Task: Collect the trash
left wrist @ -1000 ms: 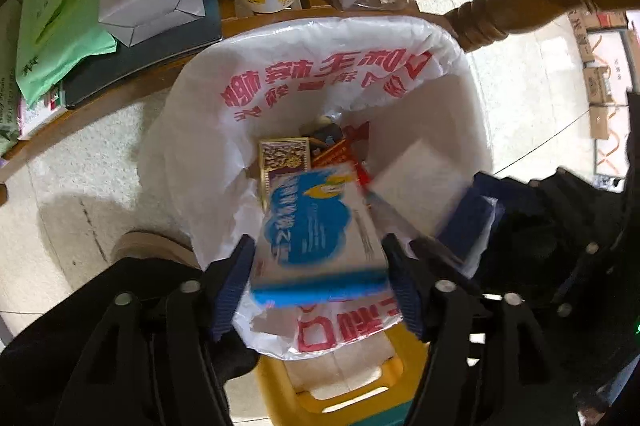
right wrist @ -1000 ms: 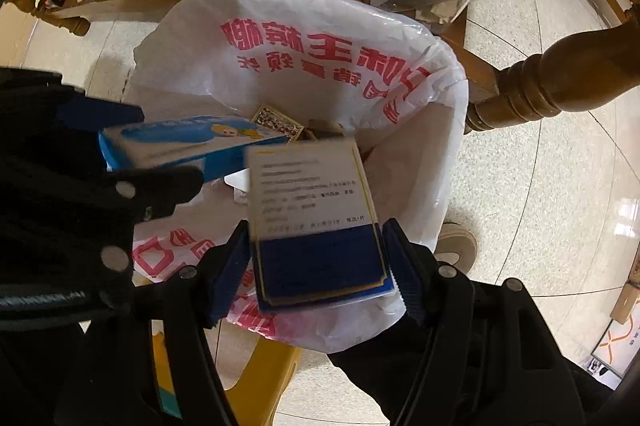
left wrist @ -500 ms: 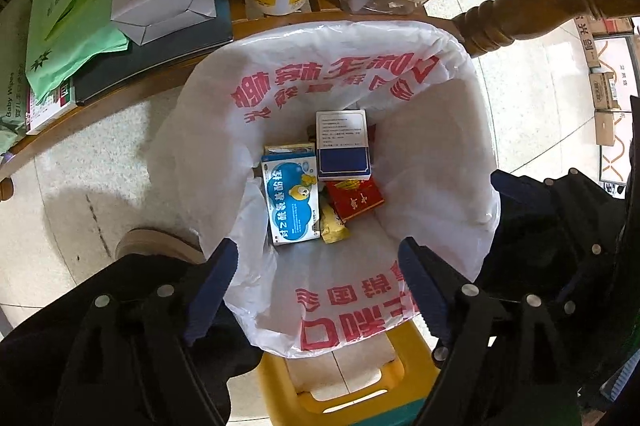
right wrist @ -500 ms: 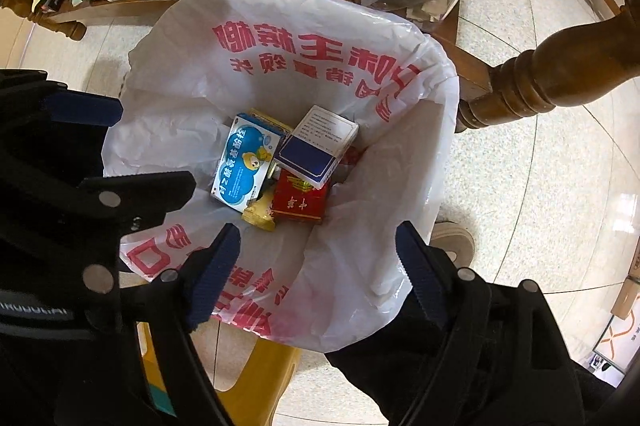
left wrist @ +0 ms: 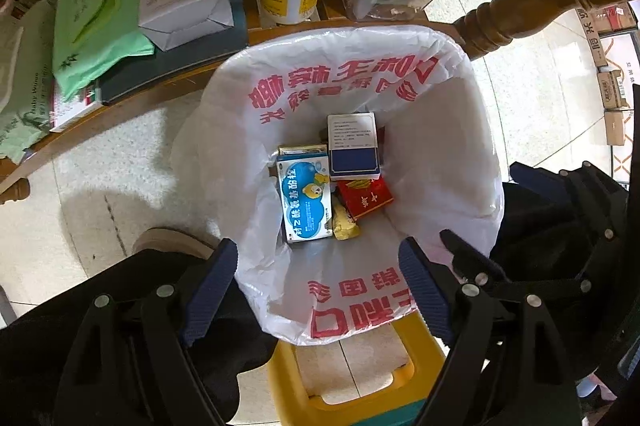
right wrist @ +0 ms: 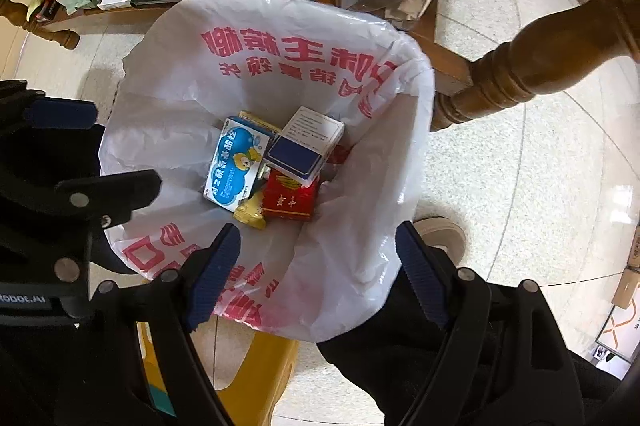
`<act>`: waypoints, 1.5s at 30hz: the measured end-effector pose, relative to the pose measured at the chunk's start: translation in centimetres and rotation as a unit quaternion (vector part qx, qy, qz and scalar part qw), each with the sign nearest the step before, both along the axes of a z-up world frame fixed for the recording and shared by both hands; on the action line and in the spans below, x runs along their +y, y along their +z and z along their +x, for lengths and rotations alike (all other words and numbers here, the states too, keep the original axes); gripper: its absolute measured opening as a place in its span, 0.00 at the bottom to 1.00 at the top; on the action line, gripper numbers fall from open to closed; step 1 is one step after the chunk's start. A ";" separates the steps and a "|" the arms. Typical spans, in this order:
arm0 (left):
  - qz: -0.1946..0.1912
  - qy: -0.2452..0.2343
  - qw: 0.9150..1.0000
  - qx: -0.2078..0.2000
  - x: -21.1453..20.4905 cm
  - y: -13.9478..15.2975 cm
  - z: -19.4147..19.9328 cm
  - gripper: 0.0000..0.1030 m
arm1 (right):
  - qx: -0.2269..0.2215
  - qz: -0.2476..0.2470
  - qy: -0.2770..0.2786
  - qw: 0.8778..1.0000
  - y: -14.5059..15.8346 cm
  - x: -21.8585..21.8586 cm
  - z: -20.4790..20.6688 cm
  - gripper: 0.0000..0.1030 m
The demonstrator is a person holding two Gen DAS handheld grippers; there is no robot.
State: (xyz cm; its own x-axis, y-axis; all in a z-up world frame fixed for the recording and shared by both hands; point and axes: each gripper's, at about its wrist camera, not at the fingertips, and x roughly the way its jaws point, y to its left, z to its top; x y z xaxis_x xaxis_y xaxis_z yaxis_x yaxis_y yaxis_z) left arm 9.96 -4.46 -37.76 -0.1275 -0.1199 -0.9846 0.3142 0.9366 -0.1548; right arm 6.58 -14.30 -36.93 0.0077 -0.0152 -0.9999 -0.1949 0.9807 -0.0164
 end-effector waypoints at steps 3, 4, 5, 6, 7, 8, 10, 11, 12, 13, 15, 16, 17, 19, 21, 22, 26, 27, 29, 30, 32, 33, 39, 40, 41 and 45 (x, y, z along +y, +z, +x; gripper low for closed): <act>0.007 0.004 1.000 -0.013 0.3 0.8 -0.3 0.80 | -0.007 -0.001 -0.009 1.000 0.7 -0.3 -0.1 0.76; 0.010 0.006 1.000 -0.020 0.5 1.2 -0.4 0.80 | -0.012 -0.004 -0.014 1.000 1.0 -0.5 -0.1 0.76; 0.014 0.007 1.000 -0.024 0.6 1.5 -0.5 0.80 | -0.016 -0.007 -0.017 1.000 1.4 -0.5 -0.1 0.76; 0.020 0.009 0.999 -0.030 0.8 1.8 -0.6 0.81 | -0.021 -0.008 -0.020 1.000 1.9 -0.6 -0.2 0.76; 0.026 0.010 0.999 -0.037 0.9 2.2 -0.8 0.81 | -0.026 -0.008 -0.022 0.999 2.4 -0.7 -0.2 0.76; 0.030 0.010 0.998 -0.047 1.0 2.9 -1.1 0.81 | -0.034 -0.007 -0.025 0.999 3.2 -0.8 -0.4 0.76; 0.025 0.013 0.998 -0.062 1.2 4.2 -1.7 0.81 | -0.050 -0.006 -0.029 0.998 4.7 -0.8 -0.7 0.79; 0.018 0.015 0.997 -0.067 1.2 4.8 -1.9 0.81 | -0.060 -0.003 -0.031 0.998 5.6 -0.8 -1.1 0.82; 0.010 0.020 0.997 -0.073 1.3 5.6 -2.3 0.81 | -0.070 0.004 -0.034 0.997 6.6 -0.9 -1.5 0.83; 0.001 0.025 0.997 -0.079 1.5 6.3 -2.7 0.81 | -0.077 0.011 -0.037 0.996 7.3 -1.0 -1.8 0.84; -0.018 0.032 0.994 -0.103 1.9 8.4 -3.5 0.81 | -0.105 0.010 -0.040 0.994 9.4 -0.9 -2.7 0.84; -0.016 0.036 0.992 -0.123 2.2 9.6 -4.0 0.81 | -0.129 0.003 -0.039 0.991 10.8 -0.7 -3.3 0.84; -0.017 0.040 0.990 -0.136 2.4 10.4 -4.3 0.81 | -0.143 -0.005 -0.038 0.989 11.6 -0.6 -3.6 0.86; -0.021 0.048 0.984 -0.169 2.8 12.3 -5.0 0.81 | -0.183 -0.022 -0.045 0.982 13.8 -0.7 -4.7 0.88; -0.023 0.062 0.977 -0.205 3.2 14.6 -5.8 0.81 | -0.214 -0.027 -0.060 0.975 15.8 -1.0 -5.5 0.88; -0.022 0.066 0.973 -0.219 3.2 15.4 -6.1 0.81 | -0.236 -0.032 -0.072 0.969 17.1 -1.2 -6.1 0.88; -0.019 0.085 0.947 -0.310 3.9 20.5 -7.9 0.85 | -0.319 -0.024 -0.107 0.942 22.4 -2.1 -8.1 0.91; -0.020 0.088 0.939 -0.331 4.0 21.6 -8.3 0.86 | -0.334 -0.020 -0.113 0.936 23.3 -2.3 -8.6 0.92; -0.021 0.089 0.922 -0.375 3.9 24.3 -9.1 0.87 | -0.375 -0.005 -0.120 0.919 26.2 -2.3 -9.6 0.94; -0.019 0.089 0.914 -0.395 3.8 25.6 -9.5 0.88 | -0.397 -0.003 -0.124 0.909 27.7 -2.2 -10.2 0.94; -0.018 0.087 0.899 -0.429 3.5 27.8 -10.2 0.91 | -0.435 0.000 -0.128 0.892 30.3 -2.1 -11.1 0.94; -0.019 0.086 0.892 -0.444 3.4 28.9 -10.7 0.92 | -0.452 0.001 -0.129 0.882 31.5 -2.0 -11.6 0.94; -0.029 0.090 0.848 -0.521 2.6 34.7 -13.2 0.92 | -0.524 -0.008 -0.157 0.837 36.7 -2.2 -14.2 0.94; -0.035 0.092 0.844 -0.527 2.6 35.4 -13.4 0.92 | -0.535 -0.011 -0.162 0.829 37.5 -2.4 -14.6 0.94; -0.041 0.097 0.841 -0.531 2.6 36.1 -13.7 0.92 | -0.542 -0.011 -0.166 0.824 38.0 -2.5 -15.0 0.94; -0.054 0.120 0.831 -0.541 3.0 37.8 -14.3 0.93 | -0.562 -0.007 -0.170 0.809 39.7 -2.6 -16.3 0.94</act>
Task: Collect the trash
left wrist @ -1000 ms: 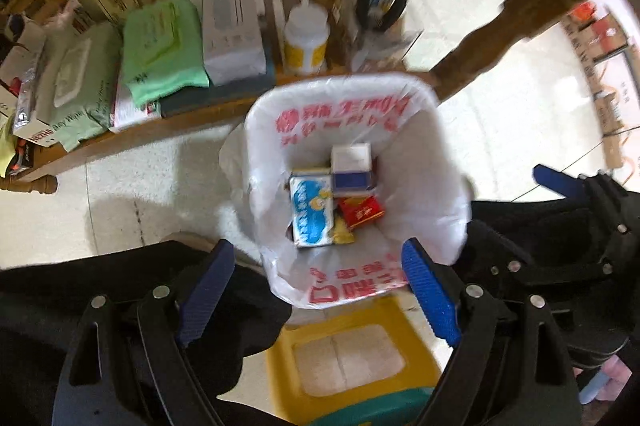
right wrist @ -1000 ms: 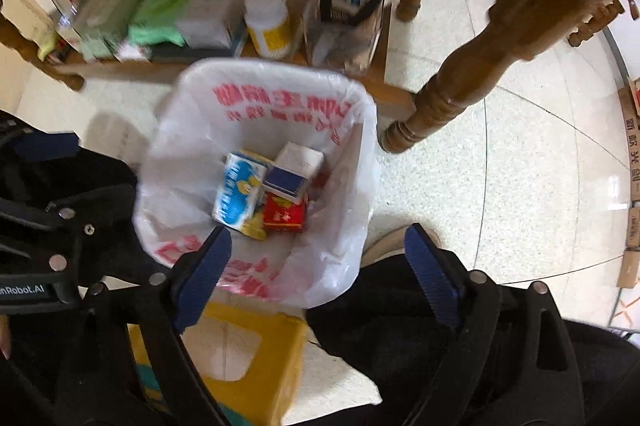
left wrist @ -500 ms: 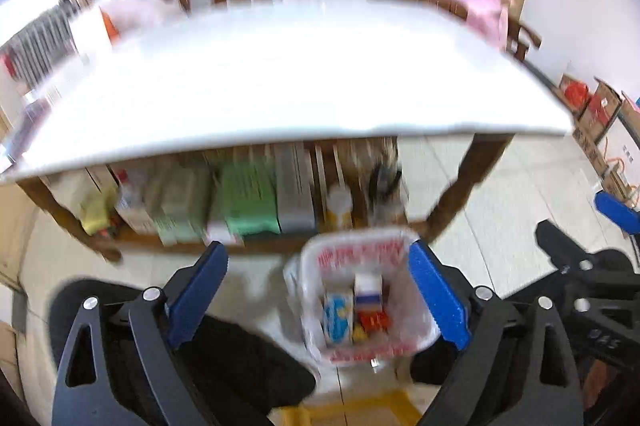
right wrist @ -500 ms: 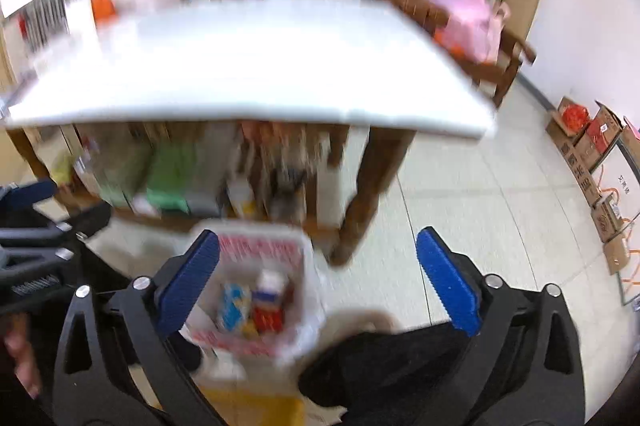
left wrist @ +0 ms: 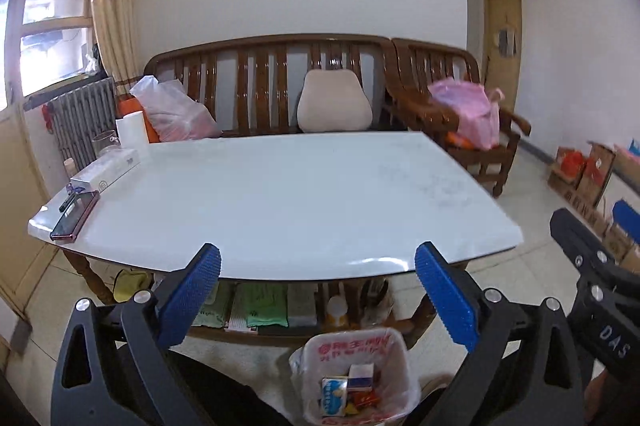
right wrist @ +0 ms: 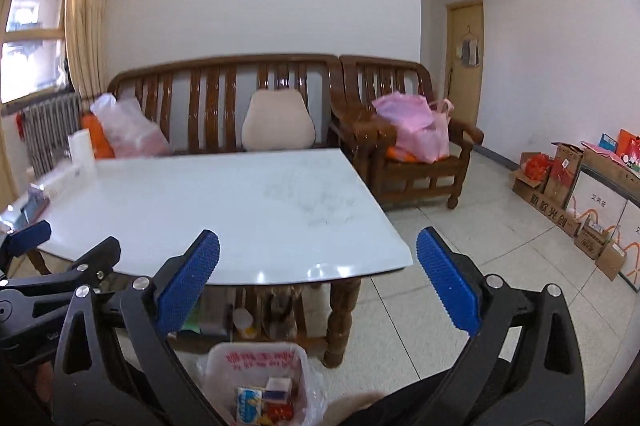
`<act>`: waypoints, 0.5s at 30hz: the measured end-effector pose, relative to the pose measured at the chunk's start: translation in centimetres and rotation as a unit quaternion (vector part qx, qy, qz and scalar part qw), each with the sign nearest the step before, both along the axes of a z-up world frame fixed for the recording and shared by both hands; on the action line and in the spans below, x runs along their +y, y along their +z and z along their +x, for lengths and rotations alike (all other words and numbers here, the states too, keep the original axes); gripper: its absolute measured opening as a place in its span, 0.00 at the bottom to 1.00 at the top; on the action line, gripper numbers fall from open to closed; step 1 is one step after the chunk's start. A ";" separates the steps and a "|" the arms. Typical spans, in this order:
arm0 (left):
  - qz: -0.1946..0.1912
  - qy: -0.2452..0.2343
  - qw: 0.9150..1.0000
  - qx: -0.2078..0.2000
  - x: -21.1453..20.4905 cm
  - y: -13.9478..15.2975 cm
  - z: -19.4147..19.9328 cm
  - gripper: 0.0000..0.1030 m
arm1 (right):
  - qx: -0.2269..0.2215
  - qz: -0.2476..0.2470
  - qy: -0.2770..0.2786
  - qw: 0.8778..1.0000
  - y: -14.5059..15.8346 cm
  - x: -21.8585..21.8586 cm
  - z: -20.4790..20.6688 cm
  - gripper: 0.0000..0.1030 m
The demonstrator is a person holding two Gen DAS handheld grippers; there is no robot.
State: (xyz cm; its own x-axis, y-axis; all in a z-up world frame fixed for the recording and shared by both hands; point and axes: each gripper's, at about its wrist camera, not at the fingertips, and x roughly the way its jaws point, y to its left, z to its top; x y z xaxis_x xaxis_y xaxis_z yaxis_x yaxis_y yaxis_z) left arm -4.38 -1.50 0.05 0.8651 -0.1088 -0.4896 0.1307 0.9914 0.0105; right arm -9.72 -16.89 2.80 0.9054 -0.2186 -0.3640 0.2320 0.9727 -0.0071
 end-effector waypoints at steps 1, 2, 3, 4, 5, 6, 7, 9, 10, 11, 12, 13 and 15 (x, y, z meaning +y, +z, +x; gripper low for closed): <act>-0.003 0.004 1.000 -0.002 0.0 0.4 -0.2 0.93 | -0.002 -0.001 0.000 1.000 0.2 0.0 -0.2 0.94; -0.006 0.004 1.000 -0.005 0.1 0.6 -0.4 0.93 | -0.004 -0.003 -0.004 1.000 0.5 0.1 -0.4 0.94; -0.008 0.006 1.000 -0.008 0.1 0.9 -0.8 0.93 | -0.005 -0.005 -0.009 1.000 0.6 0.2 -0.4 0.94; -0.010 0.010 1.000 -0.012 0.2 1.2 -1.0 0.93 | -0.006 -0.005 -0.012 1.000 0.7 0.3 -0.6 0.94; -0.012 0.011 1.000 -0.013 0.3 1.3 -1.2 0.93 | -0.009 -0.004 -0.011 1.000 0.9 0.2 -0.8 0.94; -0.012 0.014 1.000 -0.014 0.4 1.5 -1.3 0.93 | -0.011 -0.002 -0.011 1.000 1.0 0.3 -0.9 0.94; -0.013 0.015 1.000 -0.014 0.4 1.7 -1.6 0.93 | -0.012 -0.001 -0.011 1.000 1.1 0.3 -1.1 0.94; -0.017 0.019 1.000 -0.016 0.6 2.0 -1.8 0.93 | -0.011 -0.001 -0.008 1.000 1.3 0.5 -1.1 0.94; -0.018 0.023 0.999 -0.017 0.7 2.2 -1.9 0.93 | -0.011 -0.001 -0.006 1.000 1.3 0.6 -1.1 0.94; -0.018 0.025 0.999 -0.019 0.8 2.2 -2.0 0.93 | -0.011 0.000 -0.004 1.000 1.4 0.7 -1.2 0.94; -0.018 0.028 0.999 -0.023 1.0 2.3 -2.2 0.93 | -0.012 -0.001 -0.003 1.000 1.4 0.8 -1.2 0.94; -0.019 0.032 0.999 -0.027 1.1 2.4 -2.3 0.93 | -0.013 -0.002 -0.003 1.000 1.4 0.9 -1.2 0.94; -0.019 0.036 0.999 -0.029 1.2 2.5 -2.3 0.93 | -0.014 -0.005 -0.005 1.000 1.4 1.1 -1.2 0.94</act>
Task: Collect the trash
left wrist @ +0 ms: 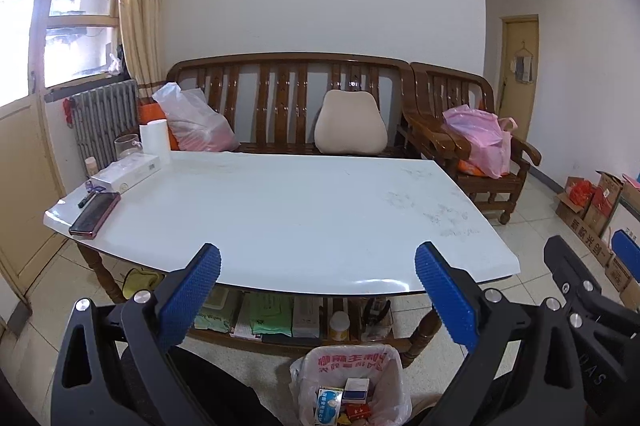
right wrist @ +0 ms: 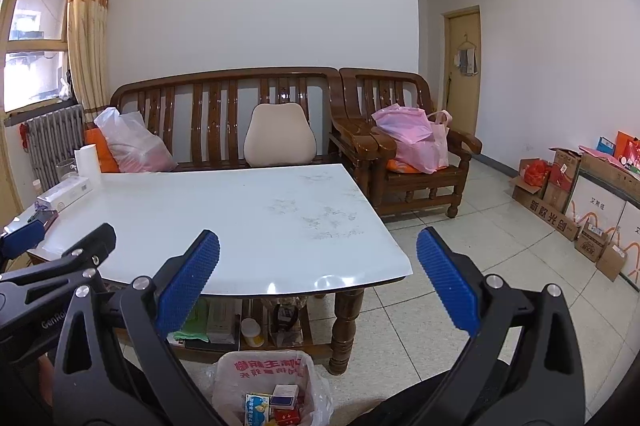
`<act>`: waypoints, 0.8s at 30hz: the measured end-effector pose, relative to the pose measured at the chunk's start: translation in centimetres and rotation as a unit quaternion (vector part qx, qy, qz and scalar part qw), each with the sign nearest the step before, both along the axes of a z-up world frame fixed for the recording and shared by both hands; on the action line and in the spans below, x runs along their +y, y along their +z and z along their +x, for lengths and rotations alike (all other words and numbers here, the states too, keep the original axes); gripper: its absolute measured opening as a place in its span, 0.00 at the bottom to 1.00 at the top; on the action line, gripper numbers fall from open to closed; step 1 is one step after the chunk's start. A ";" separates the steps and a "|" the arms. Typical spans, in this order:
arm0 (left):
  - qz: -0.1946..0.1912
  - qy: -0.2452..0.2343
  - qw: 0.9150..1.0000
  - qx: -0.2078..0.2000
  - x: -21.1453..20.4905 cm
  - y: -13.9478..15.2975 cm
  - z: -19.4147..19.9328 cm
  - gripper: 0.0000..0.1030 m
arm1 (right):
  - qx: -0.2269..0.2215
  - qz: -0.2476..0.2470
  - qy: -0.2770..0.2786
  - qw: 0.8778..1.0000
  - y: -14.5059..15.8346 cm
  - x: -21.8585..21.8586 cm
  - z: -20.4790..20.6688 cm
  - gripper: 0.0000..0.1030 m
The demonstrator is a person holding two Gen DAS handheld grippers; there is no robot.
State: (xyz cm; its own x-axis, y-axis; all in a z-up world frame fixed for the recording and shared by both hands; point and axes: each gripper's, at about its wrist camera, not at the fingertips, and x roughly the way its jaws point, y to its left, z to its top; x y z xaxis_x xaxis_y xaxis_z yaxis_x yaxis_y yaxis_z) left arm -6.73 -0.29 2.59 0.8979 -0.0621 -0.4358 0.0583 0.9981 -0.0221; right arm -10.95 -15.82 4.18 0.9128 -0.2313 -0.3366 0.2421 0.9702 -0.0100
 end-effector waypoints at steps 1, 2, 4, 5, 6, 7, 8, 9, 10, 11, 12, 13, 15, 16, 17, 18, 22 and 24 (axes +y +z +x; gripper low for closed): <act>-0.001 0.001 1.000 -0.001 0.1 0.0 -0.1 0.93 | 0.000 0.001 0.001 1.000 0.0 0.0 0.0 0.94; -0.002 0.001 1.000 -0.002 0.2 0.0 0.0 0.93 | 0.000 0.003 0.001 1.000 0.0 0.1 0.0 0.94; -0.004 0.000 1.000 -0.006 0.3 0.1 -0.2 0.93 | -0.001 0.006 0.003 1.000 0.0 0.0 0.0 0.94; -0.003 0.001 1.000 -0.008 0.2 0.1 -0.2 0.93 | -0.001 0.006 0.001 1.000 0.0 0.0 0.0 0.94; 0.000 0.002 1.000 -0.009 0.2 0.0 -0.3 0.93 | -0.001 0.005 0.000 1.000 0.0 0.0 0.0 0.94; 0.006 0.003 1.000 -0.011 0.1 0.1 -0.3 0.93 | 0.000 0.005 0.000 1.000 0.0 0.0 0.1 0.94; 0.008 0.004 1.000 -0.012 0.1 0.1 -0.3 0.93 | 0.001 0.004 -0.001 1.000 0.0 0.0 0.0 0.94; 0.013 0.005 1.000 -0.013 0.0 0.1 -0.3 0.93 | 0.001 0.004 -0.002 1.000 -0.1 0.1 0.0 0.94; 0.016 0.005 1.000 -0.011 0.0 0.1 -0.3 0.93 | 0.002 0.004 -0.002 1.000 -0.1 0.1 0.1 0.94; 0.016 0.007 1.000 -0.009 -0.1 0.1 -0.2 0.93 | 0.003 0.003 -0.002 1.000 -0.1 0.1 0.2 0.94; 0.015 0.011 1.000 -0.008 0.0 0.0 -0.2 0.93 | 0.004 0.003 -0.002 1.000 -0.1 0.1 0.2 0.94; 0.013 0.014 1.000 -0.008 0.0 0.0 -0.2 0.93 | 0.005 0.003 -0.001 1.000 -0.1 0.1 0.3 0.94; 0.013 0.014 1.000 -0.011 0.1 0.0 -0.3 0.93 | 0.004 0.001 -0.002 1.000 -0.2 0.2 0.4 0.94; 0.016 0.012 1.000 -0.011 0.1 0.0 -0.2 0.93 | 0.005 0.000 -0.002 1.000 -0.2 0.3 0.4 0.94; 0.017 0.011 1.000 -0.008 0.1 0.0 -0.1 0.93 | 0.006 -0.001 -0.003 1.000 -0.2 0.4 0.5 0.94; 0.017 0.012 1.000 -0.004 0.2 0.0 -0.1 0.93 | 0.008 -0.002 -0.002 1.000 -0.3 0.4 0.5 0.94; 0.011 0.013 1.000 0.002 0.4 -0.1 0.0 0.93 | 0.010 0.000 -0.002 1.000 -0.3 0.5 0.5 0.94; 0.006 0.007 1.000 0.006 0.5 -0.2 0.2 0.93 | 0.010 0.000 -0.002 1.000 -0.4 0.5 0.5 0.94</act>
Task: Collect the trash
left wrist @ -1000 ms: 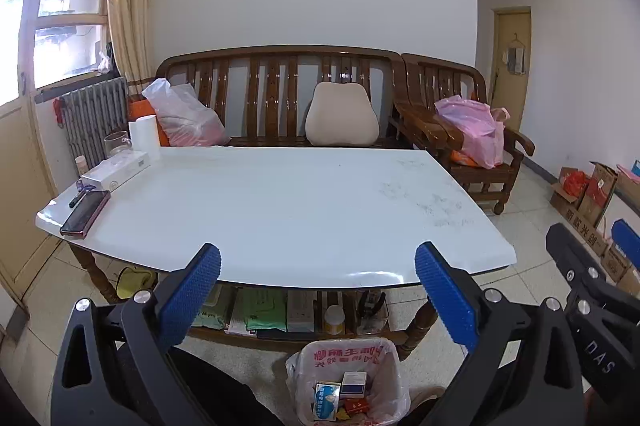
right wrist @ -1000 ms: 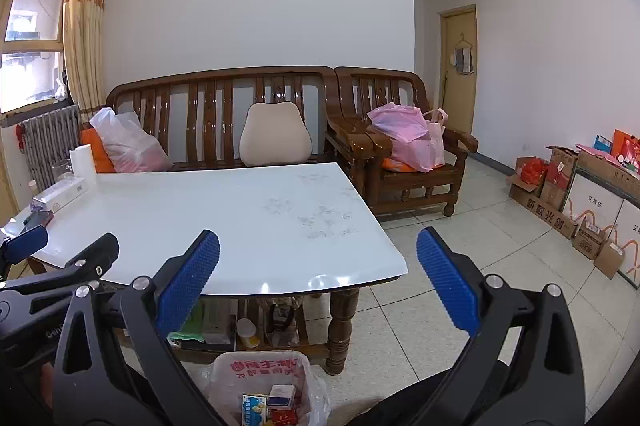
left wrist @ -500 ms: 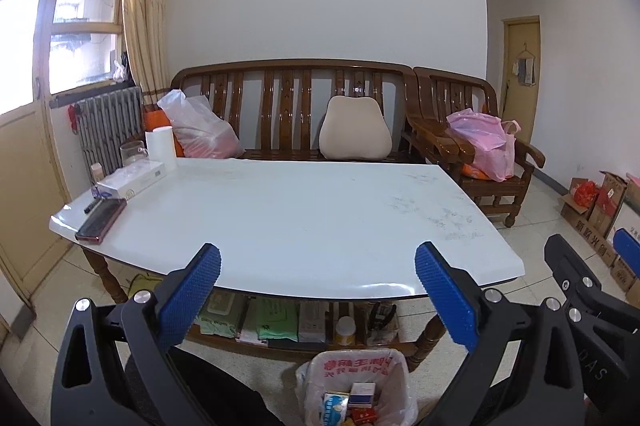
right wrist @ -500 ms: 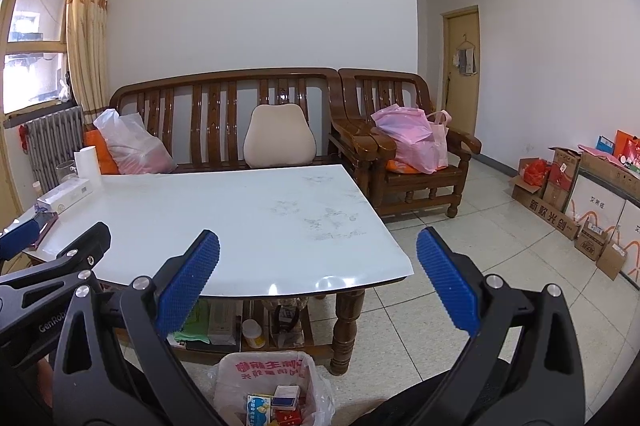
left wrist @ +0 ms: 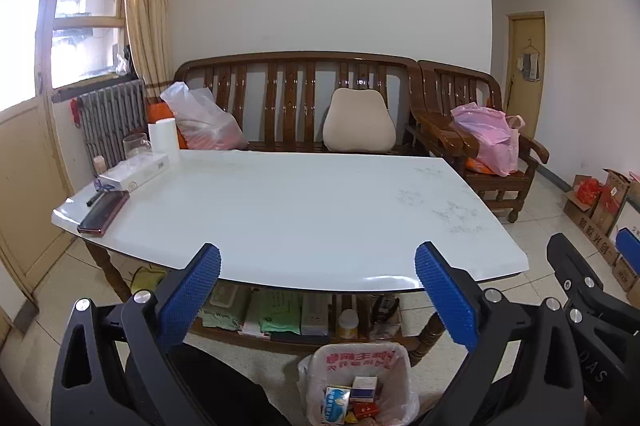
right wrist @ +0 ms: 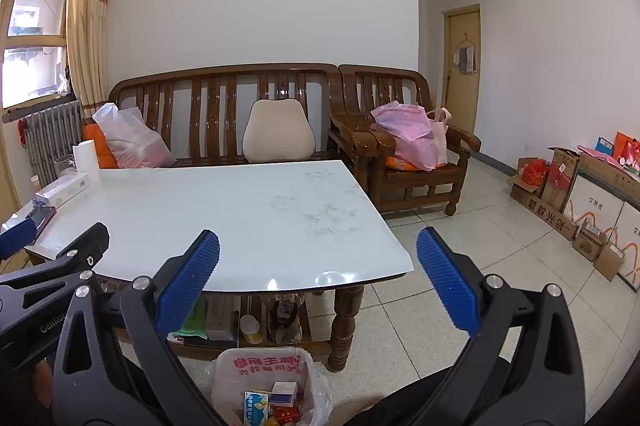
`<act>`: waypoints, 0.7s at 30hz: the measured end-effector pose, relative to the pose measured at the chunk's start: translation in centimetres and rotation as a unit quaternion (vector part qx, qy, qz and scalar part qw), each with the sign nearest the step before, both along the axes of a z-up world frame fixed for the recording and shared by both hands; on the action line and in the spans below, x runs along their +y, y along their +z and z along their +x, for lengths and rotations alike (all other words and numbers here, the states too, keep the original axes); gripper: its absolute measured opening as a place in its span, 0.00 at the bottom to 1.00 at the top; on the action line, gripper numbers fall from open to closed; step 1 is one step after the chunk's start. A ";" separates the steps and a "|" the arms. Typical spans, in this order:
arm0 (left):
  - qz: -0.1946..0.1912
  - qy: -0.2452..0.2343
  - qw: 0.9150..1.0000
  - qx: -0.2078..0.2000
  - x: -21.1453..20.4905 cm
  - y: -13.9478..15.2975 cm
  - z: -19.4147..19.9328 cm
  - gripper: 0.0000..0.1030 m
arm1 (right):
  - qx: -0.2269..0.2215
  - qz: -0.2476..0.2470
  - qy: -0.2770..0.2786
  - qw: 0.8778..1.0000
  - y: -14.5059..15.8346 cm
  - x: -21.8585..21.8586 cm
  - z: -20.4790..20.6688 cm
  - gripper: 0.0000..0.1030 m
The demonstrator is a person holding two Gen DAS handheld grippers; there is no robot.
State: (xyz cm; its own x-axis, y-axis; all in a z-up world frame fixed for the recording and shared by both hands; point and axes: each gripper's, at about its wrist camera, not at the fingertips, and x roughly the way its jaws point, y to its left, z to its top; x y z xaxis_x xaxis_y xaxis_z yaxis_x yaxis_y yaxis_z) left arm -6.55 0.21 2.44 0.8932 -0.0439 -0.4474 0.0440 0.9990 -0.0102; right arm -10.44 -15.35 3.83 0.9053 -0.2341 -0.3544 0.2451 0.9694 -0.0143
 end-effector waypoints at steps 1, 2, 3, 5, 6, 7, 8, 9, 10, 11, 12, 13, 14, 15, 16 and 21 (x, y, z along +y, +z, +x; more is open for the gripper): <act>-0.003 -0.003 1.000 0.003 0.1 0.0 0.1 0.93 | -0.001 -0.001 0.000 1.000 0.0 0.0 0.0 0.94; -0.004 -0.005 1.000 0.006 0.1 -0.1 0.1 0.93 | 0.000 -0.002 -0.001 1.000 0.0 0.1 0.0 0.94; -0.005 -0.006 1.000 0.008 0.1 -0.1 0.1 0.93 | 0.000 -0.002 -0.001 1.000 0.0 0.1 0.0 0.94; -0.001 -0.004 1.000 0.007 0.1 -0.1 0.1 0.93 | -0.001 -0.002 -0.002 1.000 0.0 0.1 -0.1 0.94; 0.001 -0.002 1.000 0.007 0.0 -0.1 0.1 0.93 | -0.001 -0.002 -0.002 1.000 0.0 0.1 -0.1 0.94; 0.004 -0.001 1.000 0.006 0.0 -0.1 0.1 0.93 | -0.001 -0.002 -0.002 1.000 0.1 0.1 -0.1 0.94; 0.006 -0.001 1.000 0.007 0.0 -0.2 0.1 0.93 | -0.002 -0.002 -0.002 1.000 0.1 0.1 -0.1 0.94; 0.008 -0.001 1.000 0.008 0.0 -0.2 0.1 0.93 | -0.002 -0.002 -0.003 1.000 0.1 0.1 -0.1 0.94; 0.007 -0.001 1.000 0.009 0.0 -0.2 0.2 0.93 | -0.002 -0.002 -0.002 1.000 0.2 0.1 0.0 0.94; 0.005 -0.001 1.000 0.010 0.0 -0.3 0.2 0.93 | -0.001 -0.001 -0.001 1.000 0.2 0.1 0.0 0.94; 0.005 -0.001 1.000 0.010 0.1 -0.3 0.2 0.93 | -0.001 -0.001 -0.001 1.000 0.2 0.1 0.0 0.94; 0.006 0.000 1.000 0.010 0.1 -0.2 0.2 0.93 | -0.001 -0.001 -0.001 1.000 0.2 0.1 0.0 0.94; 0.009 0.001 1.000 0.009 0.1 -0.2 0.2 0.93 | -0.001 -0.001 -0.002 1.000 0.2 0.1 0.0 0.94; 0.010 0.002 1.000 0.008 0.1 -0.2 0.2 0.93 | -0.001 -0.001 -0.002 1.000 0.2 0.1 0.0 0.94; 0.012 0.002 1.000 0.007 0.1 -0.2 0.2 0.93 | -0.001 -0.001 -0.002 1.000 0.2 0.1 -0.1 0.94; 0.015 0.005 1.000 0.007 -0.1 -0.2 0.1 0.93 | -0.001 -0.002 -0.002 1.000 0.2 0.1 0.0 0.94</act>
State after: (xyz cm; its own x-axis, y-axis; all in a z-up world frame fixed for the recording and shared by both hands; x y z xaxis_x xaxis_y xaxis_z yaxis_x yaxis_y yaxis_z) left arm -6.44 0.08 2.22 0.8870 -0.0220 -0.4612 0.0344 0.9992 0.0185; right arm -10.44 -15.21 4.04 0.9051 -0.2397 -0.3512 0.2494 0.9682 -0.0180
